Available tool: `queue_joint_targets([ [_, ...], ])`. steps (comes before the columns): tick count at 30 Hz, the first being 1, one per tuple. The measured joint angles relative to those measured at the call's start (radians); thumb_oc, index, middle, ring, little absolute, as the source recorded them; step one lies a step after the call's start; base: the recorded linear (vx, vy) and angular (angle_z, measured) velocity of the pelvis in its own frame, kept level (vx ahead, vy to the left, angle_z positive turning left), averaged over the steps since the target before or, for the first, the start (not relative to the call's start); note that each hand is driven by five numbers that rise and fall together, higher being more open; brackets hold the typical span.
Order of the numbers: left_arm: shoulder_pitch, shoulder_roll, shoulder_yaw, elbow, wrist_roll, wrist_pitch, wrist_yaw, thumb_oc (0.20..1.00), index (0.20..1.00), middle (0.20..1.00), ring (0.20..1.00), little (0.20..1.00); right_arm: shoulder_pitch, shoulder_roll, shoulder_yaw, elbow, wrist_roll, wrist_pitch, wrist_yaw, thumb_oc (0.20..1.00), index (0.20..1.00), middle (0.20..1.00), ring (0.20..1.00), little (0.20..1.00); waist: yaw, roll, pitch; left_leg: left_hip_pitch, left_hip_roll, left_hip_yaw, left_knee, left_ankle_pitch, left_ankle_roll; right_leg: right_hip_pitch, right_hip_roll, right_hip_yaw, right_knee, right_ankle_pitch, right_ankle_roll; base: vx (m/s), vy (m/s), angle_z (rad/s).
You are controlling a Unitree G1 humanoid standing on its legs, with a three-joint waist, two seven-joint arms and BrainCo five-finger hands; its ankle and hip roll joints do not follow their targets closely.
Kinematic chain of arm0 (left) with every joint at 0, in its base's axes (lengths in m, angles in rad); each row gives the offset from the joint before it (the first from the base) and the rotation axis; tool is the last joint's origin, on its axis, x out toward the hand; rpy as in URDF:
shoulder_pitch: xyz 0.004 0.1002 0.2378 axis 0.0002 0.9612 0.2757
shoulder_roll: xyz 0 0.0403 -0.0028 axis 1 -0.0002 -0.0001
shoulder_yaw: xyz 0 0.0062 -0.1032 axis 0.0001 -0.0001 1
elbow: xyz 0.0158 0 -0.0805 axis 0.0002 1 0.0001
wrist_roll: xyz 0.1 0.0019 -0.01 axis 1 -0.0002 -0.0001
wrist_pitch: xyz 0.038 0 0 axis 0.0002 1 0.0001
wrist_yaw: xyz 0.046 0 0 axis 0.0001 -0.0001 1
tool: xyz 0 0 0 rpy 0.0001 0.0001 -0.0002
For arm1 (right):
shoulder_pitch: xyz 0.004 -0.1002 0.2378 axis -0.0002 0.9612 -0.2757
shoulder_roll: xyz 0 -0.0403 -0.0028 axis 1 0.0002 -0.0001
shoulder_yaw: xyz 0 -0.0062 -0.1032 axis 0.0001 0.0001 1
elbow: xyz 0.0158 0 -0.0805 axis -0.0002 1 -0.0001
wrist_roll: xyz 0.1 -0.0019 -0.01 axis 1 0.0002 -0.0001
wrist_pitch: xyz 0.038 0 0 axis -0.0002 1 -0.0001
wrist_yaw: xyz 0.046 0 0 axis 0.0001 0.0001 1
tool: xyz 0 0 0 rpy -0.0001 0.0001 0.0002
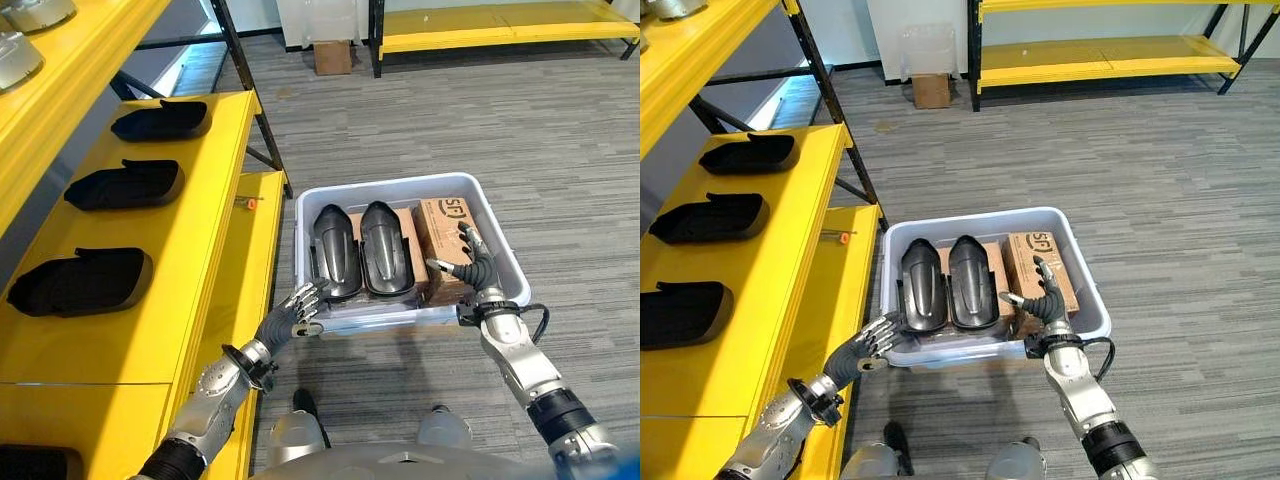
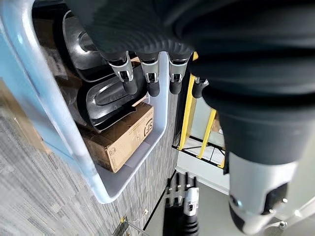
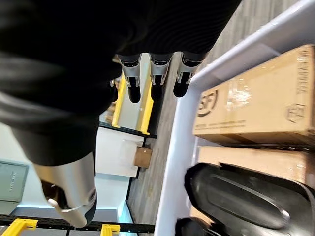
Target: Move parts from the plastic box to the shelf.
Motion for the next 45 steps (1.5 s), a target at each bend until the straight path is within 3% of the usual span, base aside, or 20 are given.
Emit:
queue_joint_targets([
  [4,-0.108,0.003,-0.032,0.000,-0.001,0.000,0.021,1.000,1.000,1.000,1.000,1.000,-0.267,-0.077,-0.041,0.066,-0.019,0.000,-0.083,1.000,1.000,1.000,1.000,1.000,0.023,0.019,0.103,-0.125,0.040,-0.032,0.051,0.025,0.003,-0.113,0.025,-0.009,0.055,0.005,-0.029,-0.18,-0.020,0.09],
  [8,-0.224,0.002,-0.075,-0.039,-0.043,-0.004,0.066,1.000,1.000,1.000,1.000,1.000,-0.520,-0.143,-0.095,0.189,-0.079,0.028,-0.171,1.000,1.000,1.000,1.000,1.000,0.072,0.067,0.212,-0.178,0.046,-0.054,0.060,0.049,0.014,-0.183,0.016,-0.012,0.127,-0.012,-0.052,-0.04,0.028,0.11],
  [14,-0.229,0.014,-0.116,-0.040,-0.083,-0.009,0.085,1.000,1.000,1.000,1.000,1.000,-0.586,-0.164,-0.078,0.364,-0.108,0.038,-0.225,1.000,1.000,1.000,1.000,1.000,0.098,0.084,0.243,-0.227,0.023,-0.058,0.067,0.061,0.014,-0.266,-0.022,-0.008,0.216,-0.046,-0.056,-0.06,0.021,0.05],
  [16,-0.252,0.015,-0.154,-0.041,-0.106,-0.010,0.088,1.000,1.000,1.000,1.000,1.000,-0.612,-0.184,-0.067,0.392,-0.110,0.038,-0.226,1.000,1.000,1.000,1.000,1.000,0.098,0.105,0.257,-0.264,0.013,-0.067,0.069,0.069,0.021,-0.308,-0.037,-0.008,0.246,-0.054,-0.056,-0.08,0.035,0.11],
  [29,-0.295,0.013,-0.194,-0.048,-0.139,-0.025,0.149,1.000,1.000,1.000,1.000,1.000,-0.711,-0.182,0.025,0.473,-0.160,0.068,-0.248,1.000,1.000,1.000,1.000,1.000,0.117,0.109,0.269,-0.392,-0.002,-0.078,0.083,0.093,0.032,-0.475,-0.069,0.011,0.344,-0.076,-0.073,-0.05,0.021,0.03],
  [45,-0.332,-0.016,-0.205,-0.070,-0.155,-0.003,0.175,1.000,1.000,1.000,1.000,1.000,-0.729,-0.165,0.086,0.564,-0.197,0.119,-0.263,1.000,1.000,1.000,1.000,1.000,0.125,0.108,0.268,-0.534,0.000,-0.096,0.102,0.108,0.032,-0.603,-0.068,0.003,0.358,-0.069,-0.079,0.00,0.000,0.00],
])
